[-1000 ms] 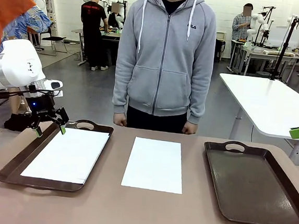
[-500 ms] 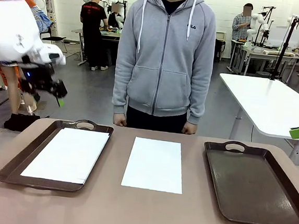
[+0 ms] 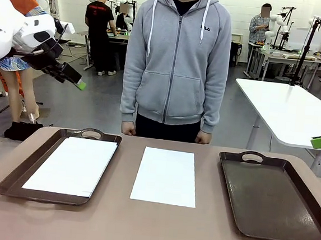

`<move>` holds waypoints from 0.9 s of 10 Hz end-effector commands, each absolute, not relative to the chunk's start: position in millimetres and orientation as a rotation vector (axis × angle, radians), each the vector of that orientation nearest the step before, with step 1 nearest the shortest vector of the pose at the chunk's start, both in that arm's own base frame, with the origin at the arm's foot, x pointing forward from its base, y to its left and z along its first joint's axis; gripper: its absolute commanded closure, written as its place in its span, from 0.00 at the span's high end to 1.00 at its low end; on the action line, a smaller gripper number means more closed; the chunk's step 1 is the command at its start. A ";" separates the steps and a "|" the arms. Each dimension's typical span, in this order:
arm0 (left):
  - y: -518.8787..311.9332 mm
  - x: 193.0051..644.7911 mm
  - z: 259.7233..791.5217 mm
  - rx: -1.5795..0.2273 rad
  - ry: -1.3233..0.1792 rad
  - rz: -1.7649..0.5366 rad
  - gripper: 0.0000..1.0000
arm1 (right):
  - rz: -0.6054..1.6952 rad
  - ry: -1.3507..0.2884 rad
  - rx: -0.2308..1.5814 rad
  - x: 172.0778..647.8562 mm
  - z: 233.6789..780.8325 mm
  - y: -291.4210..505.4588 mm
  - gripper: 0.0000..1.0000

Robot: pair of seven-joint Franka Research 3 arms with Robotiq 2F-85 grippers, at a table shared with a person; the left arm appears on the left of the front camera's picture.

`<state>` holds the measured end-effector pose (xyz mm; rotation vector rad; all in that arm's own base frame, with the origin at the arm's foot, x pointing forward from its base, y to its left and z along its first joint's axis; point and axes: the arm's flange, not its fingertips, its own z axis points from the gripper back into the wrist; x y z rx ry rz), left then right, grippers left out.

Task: Sort the A4 documents.
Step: Receive the A4 Paper.

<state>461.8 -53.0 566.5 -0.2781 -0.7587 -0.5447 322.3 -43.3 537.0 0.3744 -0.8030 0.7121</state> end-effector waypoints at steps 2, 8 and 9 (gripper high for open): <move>26.0 445.5 551.0 -0.450 -0.725 -0.761 1.00 | 0.723 -0.808 0.400 324.1 534.7 -42.4 1.00; 36.6 419.7 552.8 -0.386 -0.760 -0.859 1.00 | 0.723 -0.808 0.400 324.1 534.7 -42.4 1.00; 34.9 418.5 553.0 -0.393 -0.761 -0.846 1.00 | 0.723 -0.808 0.400 324.1 534.7 -42.4 1.00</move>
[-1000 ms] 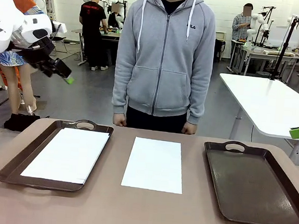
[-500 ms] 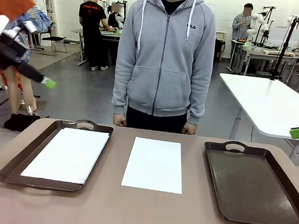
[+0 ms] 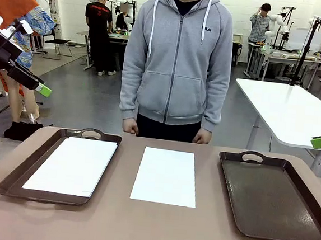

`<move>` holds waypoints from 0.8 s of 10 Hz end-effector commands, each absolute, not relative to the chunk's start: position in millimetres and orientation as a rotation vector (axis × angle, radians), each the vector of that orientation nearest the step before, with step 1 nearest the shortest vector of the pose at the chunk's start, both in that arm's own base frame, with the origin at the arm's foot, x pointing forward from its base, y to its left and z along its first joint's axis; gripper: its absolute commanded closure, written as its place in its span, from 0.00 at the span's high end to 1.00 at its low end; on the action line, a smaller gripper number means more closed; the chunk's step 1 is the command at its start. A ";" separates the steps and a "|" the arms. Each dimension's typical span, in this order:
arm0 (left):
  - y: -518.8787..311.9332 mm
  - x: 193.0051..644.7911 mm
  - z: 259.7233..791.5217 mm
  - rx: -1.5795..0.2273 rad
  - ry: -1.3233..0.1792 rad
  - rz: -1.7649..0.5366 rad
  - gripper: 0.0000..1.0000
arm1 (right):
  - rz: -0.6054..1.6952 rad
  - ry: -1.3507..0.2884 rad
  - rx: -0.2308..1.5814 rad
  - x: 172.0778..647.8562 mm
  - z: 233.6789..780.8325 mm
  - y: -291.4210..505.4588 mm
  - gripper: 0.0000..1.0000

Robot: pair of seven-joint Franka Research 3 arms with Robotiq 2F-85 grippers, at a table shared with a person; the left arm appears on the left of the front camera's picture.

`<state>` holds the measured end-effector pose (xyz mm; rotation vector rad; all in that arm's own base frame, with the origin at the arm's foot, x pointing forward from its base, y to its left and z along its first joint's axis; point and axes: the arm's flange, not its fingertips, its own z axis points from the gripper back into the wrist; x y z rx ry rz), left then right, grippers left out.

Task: Sort the A4 documents.
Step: Receive the A4 Paper.

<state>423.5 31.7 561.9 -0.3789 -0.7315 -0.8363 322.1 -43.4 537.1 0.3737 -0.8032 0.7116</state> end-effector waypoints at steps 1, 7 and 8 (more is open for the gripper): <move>34.9 417.7 552.0 -0.395 -0.754 -0.837 1.00 | 0.723 -0.808 0.400 324.1 534.7 -42.4 1.00; 33.4 424.4 550.4 -0.481 -0.729 -0.783 1.00 | 0.723 -0.808 0.400 324.1 534.7 -42.4 1.00; 31.5 421.0 553.9 -0.422 -0.730 -0.808 1.00 | 0.723 -0.808 0.400 324.1 534.7 -42.4 1.00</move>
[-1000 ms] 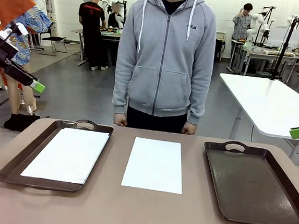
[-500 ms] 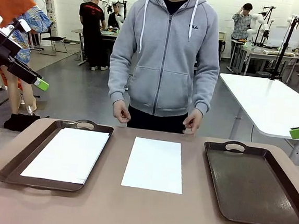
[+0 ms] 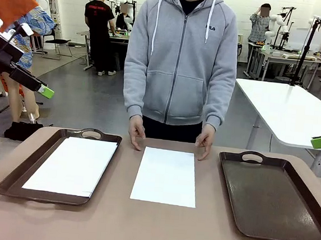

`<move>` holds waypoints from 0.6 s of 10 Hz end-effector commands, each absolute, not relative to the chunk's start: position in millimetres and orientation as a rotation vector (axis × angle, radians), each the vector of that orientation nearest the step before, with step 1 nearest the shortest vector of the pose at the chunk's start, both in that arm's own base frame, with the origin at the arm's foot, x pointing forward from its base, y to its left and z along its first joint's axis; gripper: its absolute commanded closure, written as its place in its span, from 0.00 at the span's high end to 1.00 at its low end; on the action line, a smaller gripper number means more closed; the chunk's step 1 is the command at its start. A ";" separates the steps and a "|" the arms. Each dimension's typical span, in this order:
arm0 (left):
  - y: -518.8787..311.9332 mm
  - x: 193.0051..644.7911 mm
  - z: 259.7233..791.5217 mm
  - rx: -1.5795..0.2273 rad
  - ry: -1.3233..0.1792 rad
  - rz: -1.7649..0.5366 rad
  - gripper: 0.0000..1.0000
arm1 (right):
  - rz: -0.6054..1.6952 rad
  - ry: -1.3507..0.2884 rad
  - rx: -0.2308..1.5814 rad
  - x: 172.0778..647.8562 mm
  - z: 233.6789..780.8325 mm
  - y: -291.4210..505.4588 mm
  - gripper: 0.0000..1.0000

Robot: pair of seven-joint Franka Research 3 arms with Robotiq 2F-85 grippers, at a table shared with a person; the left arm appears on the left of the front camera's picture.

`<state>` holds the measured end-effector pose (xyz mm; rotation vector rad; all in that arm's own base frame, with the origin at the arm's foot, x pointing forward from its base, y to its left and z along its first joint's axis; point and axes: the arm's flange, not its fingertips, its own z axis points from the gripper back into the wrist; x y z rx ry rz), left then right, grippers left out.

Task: Sort the A4 documents.
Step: Receive the A4 Paper.

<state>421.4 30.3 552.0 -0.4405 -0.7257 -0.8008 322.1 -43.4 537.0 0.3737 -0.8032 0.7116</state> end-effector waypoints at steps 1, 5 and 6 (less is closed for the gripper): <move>31.5 421.0 553.9 -0.422 -0.730 -0.808 1.00 | 0.723 -0.808 0.400 324.1 534.7 -42.4 1.00; 31.5 421.0 553.9 -0.422 -0.730 -0.808 1.00 | 0.723 -0.808 0.400 324.1 534.7 -42.4 1.00; 31.5 421.0 553.9 -0.422 -0.730 -0.808 1.00 | 0.723 -0.808 0.400 324.1 534.7 -42.4 1.00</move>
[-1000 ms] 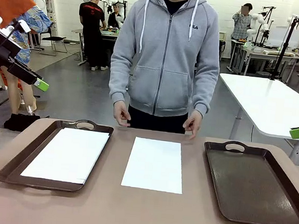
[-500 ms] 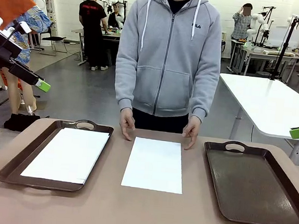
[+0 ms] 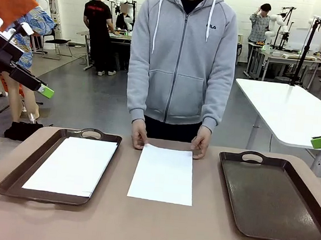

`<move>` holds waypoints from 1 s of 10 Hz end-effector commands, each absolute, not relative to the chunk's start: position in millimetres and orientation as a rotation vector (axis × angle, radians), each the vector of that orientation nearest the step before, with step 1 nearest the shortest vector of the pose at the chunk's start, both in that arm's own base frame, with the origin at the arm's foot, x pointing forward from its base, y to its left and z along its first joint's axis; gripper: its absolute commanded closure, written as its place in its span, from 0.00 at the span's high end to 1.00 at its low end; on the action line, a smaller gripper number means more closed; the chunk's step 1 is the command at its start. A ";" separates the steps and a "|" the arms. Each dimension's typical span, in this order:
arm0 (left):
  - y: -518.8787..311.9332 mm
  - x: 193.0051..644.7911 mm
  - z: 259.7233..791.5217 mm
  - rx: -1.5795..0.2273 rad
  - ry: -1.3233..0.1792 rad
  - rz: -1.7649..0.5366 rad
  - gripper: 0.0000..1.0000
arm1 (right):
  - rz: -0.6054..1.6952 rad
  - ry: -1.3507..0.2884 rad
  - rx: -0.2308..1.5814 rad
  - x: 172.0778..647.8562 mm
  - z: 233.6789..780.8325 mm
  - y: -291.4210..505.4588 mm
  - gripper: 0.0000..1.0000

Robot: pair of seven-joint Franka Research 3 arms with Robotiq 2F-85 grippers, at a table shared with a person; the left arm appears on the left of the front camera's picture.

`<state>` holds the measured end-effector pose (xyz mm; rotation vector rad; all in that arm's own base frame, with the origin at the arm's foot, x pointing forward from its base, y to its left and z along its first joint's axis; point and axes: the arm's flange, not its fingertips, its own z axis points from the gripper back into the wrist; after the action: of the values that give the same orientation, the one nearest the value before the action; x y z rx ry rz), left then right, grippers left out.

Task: Sort the A4 documents.
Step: Receive the A4 Paper.

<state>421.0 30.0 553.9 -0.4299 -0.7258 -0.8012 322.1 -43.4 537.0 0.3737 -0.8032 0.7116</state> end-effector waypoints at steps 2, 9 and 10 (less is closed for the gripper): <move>31.5 421.0 553.9 -0.422 -0.730 -0.808 1.00 | 0.723 -0.808 0.400 324.1 534.7 -42.4 1.00; 31.5 421.0 553.9 -0.422 -0.730 -0.808 1.00 | 0.723 -0.808 0.400 324.1 534.7 -42.4 1.00; 31.5 421.0 553.9 -0.422 -0.730 -0.808 1.00 | 0.723 -0.808 0.400 324.1 534.7 -42.4 1.00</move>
<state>421.0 29.9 554.0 -0.4291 -0.7257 -0.8015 322.1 -43.4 537.0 0.3737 -0.8032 0.7116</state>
